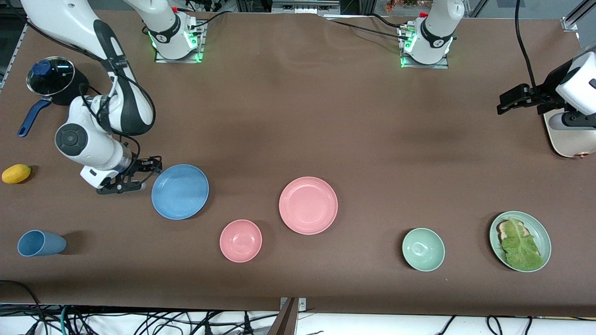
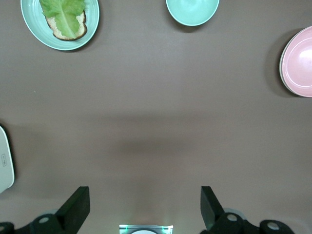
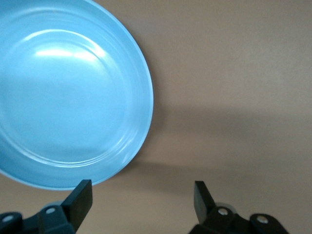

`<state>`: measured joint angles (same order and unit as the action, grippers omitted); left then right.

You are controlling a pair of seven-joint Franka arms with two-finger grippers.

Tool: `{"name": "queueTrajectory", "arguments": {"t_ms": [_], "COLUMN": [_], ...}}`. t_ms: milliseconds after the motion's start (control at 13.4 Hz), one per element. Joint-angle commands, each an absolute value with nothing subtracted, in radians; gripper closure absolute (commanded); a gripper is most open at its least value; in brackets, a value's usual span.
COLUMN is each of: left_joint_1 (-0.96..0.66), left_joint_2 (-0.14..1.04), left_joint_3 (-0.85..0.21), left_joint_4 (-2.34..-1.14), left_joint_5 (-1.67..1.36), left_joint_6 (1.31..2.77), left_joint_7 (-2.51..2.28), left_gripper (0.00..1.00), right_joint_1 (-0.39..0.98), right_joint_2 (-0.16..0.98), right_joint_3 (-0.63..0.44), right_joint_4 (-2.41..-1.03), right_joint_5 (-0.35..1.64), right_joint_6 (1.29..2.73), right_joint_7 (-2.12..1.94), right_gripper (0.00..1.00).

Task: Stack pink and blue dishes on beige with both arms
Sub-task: 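Move the right gripper down to the rim of the blue plate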

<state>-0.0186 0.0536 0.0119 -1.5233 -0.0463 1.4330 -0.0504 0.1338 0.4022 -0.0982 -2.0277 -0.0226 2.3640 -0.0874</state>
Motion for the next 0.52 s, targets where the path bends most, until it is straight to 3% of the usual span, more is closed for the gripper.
{"name": "queueTrajectory", "arguments": {"t_ms": [0, 448], "left_joint_1": [0.015, 0.017], "left_joint_2": [0.063, 0.063], "left_joint_3": [0.011, 0.009], "left_joint_4": [-1.522, -1.522], "left_joint_5": [-0.1, -0.1], "left_joint_6": [1.44, 1.44], "left_joint_7": [-0.029, -0.034], "left_gripper": [0.0, 0.0], "right_joint_1": [0.107, 0.097], "right_joint_2": [0.432, 0.56], "right_joint_3": [-0.089, -0.089], "right_joint_4": [-2.025, -1.864], "right_joint_5": [-0.018, 0.028], "right_joint_6": [2.425, 2.428], "right_joint_7": [-0.098, -0.1], "right_gripper": [0.18, 0.21]}}
